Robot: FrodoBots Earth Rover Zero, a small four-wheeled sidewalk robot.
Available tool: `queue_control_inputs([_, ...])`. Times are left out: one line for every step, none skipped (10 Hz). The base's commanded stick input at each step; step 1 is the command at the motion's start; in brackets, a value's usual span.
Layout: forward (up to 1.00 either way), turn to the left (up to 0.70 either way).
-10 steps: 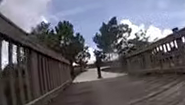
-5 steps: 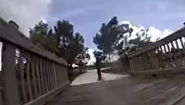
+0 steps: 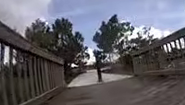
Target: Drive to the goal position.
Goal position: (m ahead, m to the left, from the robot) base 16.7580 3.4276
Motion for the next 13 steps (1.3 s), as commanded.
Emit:
queue_control_inputs([0.85,0.34])
queue_control_inputs([0.85,0.34])
queue_control_inputs([0.85,0.34])
queue_control_inputs([0.85,0.23])
queue_control_inputs([0.85,0.05])
queue_control_inputs([0.85,0.0])
queue_control_inputs([0.85,0.0])
queue_control_inputs([0.85,0.0])
queue_control_inputs([0.85,0.0])
queue_control_inputs([0.85,0.0])
queue_control_inputs([0.85,0.0])
queue_control_inputs([0.85,0.0])
queue_control_inputs([0.85,0.0])
